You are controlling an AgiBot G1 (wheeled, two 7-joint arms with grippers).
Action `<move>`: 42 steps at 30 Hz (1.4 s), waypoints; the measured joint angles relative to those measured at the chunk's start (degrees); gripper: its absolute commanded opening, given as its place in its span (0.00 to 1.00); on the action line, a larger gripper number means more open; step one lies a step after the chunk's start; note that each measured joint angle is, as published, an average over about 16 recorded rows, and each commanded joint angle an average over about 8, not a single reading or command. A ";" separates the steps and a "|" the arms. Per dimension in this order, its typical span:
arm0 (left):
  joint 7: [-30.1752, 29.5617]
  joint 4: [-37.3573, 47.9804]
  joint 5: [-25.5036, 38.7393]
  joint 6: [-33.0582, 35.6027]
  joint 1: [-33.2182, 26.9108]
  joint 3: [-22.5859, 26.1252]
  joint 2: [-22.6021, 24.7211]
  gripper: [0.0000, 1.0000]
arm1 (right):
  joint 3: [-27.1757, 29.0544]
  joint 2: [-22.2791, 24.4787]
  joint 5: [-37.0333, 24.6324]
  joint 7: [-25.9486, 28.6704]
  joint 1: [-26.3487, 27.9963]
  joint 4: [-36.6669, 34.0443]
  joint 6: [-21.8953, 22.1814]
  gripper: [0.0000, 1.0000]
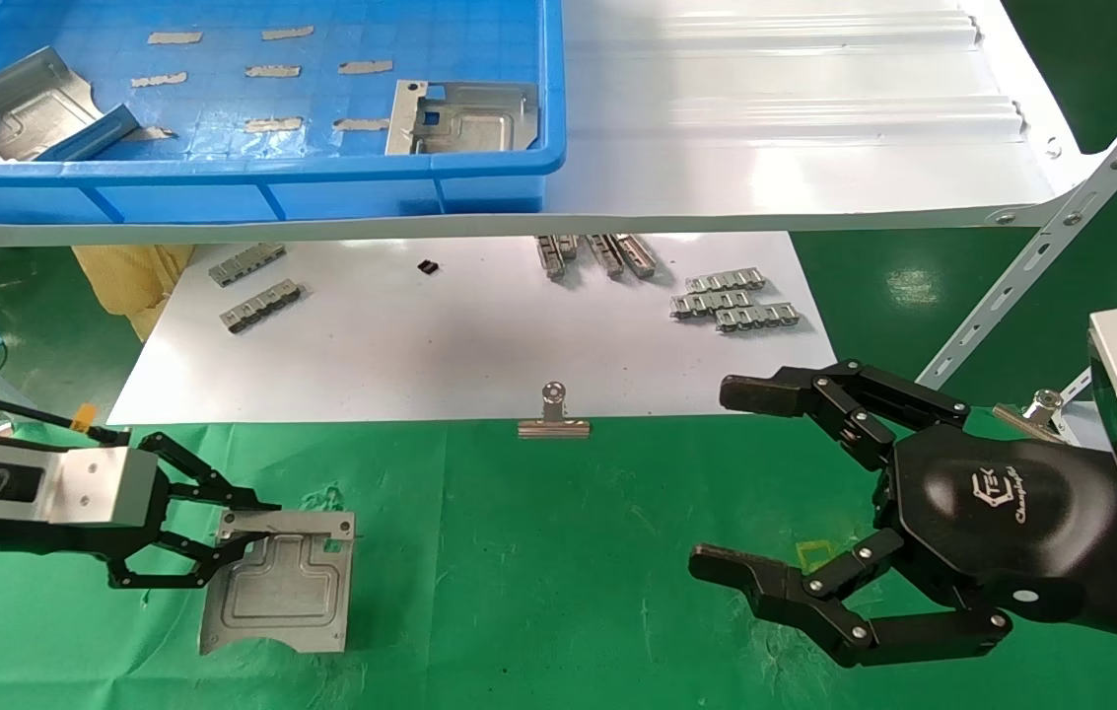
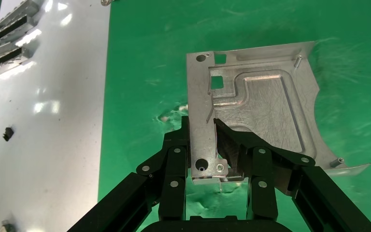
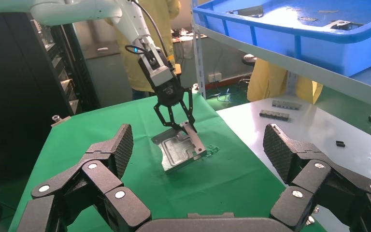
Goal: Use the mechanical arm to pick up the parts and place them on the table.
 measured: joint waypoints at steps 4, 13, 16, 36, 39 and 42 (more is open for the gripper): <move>1.25 2.40 0.39 0.04 -0.41 0.47 1.16 1.00 | 0.00 0.00 0.00 0.00 0.00 0.00 0.00 1.00; 1.43 5.80 0.34 0.95 -1.95 1.15 2.37 1.00 | 0.00 0.00 0.00 0.00 0.00 0.00 0.00 1.00; 0.51 6.28 -0.58 1.36 -2.13 1.04 2.29 1.00 | 0.00 0.00 0.00 0.00 0.00 0.00 0.00 1.00; -4.37 5.66 -6.17 2.29 -0.26 -0.55 0.94 1.00 | 0.01 0.00 0.01 0.00 -0.01 -0.01 0.02 1.00; -5.04 4.58 -6.42 2.17 0.35 -1.21 0.75 1.00 | 0.01 0.00 0.01 0.00 -0.01 -0.01 0.02 1.00; -6.19 2.90 -6.92 2.00 1.36 -2.25 0.44 1.00 | 0.01 0.00 0.01 0.00 -0.01 -0.01 0.02 1.00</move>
